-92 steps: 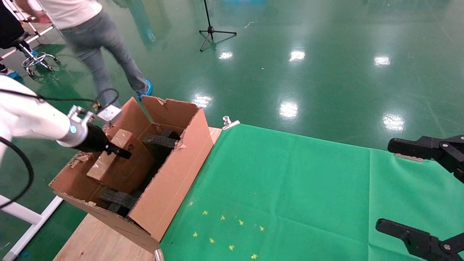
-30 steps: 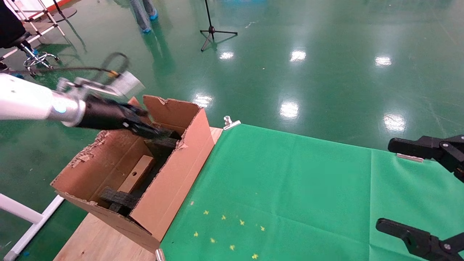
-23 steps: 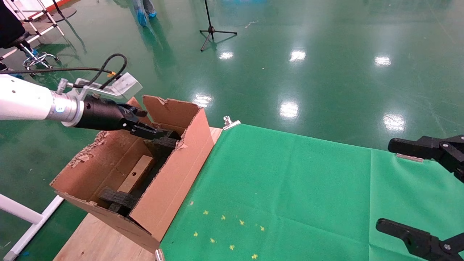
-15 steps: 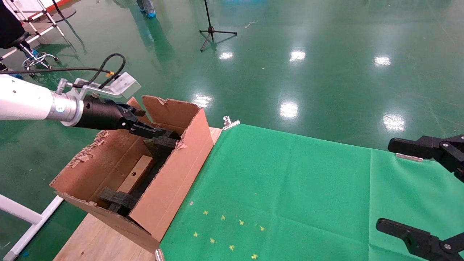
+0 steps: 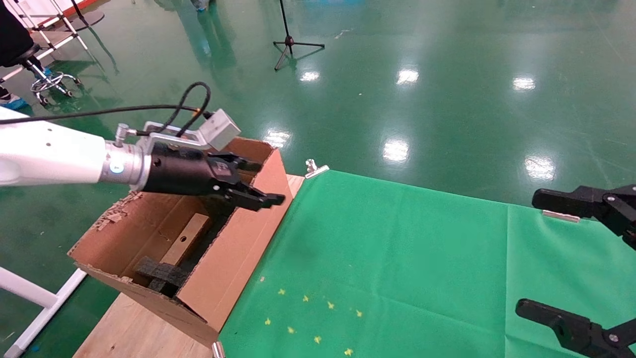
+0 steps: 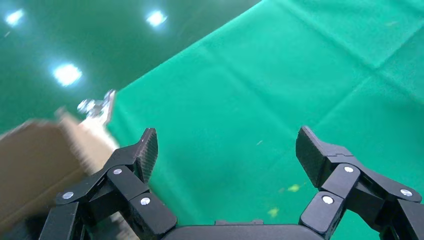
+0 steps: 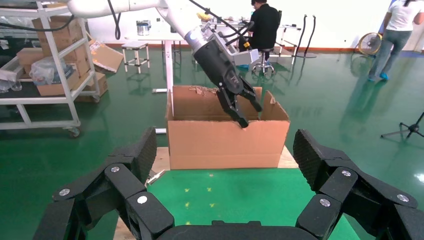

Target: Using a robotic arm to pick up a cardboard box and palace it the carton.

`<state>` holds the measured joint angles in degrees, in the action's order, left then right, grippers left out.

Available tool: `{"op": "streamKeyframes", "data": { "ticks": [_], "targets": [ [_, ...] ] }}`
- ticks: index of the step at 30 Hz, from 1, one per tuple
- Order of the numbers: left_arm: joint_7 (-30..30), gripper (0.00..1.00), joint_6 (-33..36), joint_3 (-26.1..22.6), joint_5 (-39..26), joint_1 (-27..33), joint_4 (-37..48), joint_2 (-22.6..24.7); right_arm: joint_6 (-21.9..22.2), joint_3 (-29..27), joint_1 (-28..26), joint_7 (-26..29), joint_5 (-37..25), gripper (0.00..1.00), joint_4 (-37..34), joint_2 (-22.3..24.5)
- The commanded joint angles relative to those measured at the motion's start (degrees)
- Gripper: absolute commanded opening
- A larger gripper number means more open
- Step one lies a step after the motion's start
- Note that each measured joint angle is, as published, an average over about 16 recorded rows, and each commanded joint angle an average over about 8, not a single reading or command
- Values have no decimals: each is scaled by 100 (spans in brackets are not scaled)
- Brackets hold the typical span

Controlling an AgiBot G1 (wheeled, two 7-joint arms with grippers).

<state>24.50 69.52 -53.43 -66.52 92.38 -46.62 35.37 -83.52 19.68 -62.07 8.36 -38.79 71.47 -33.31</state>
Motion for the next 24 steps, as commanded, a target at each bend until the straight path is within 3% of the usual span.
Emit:
{"op": "streamKeyframes", "data": {
  "ticks": [1, 24],
  "targets": [
    [-66, 100, 78, 180, 119, -149, -130, -2, 0, 0, 0, 0, 0, 100, 0, 0],
    [-800, 100, 942, 2178, 1436, -1794, -1570, -20, 0, 1, 0, 0, 0, 100, 0, 0]
  ]
}}
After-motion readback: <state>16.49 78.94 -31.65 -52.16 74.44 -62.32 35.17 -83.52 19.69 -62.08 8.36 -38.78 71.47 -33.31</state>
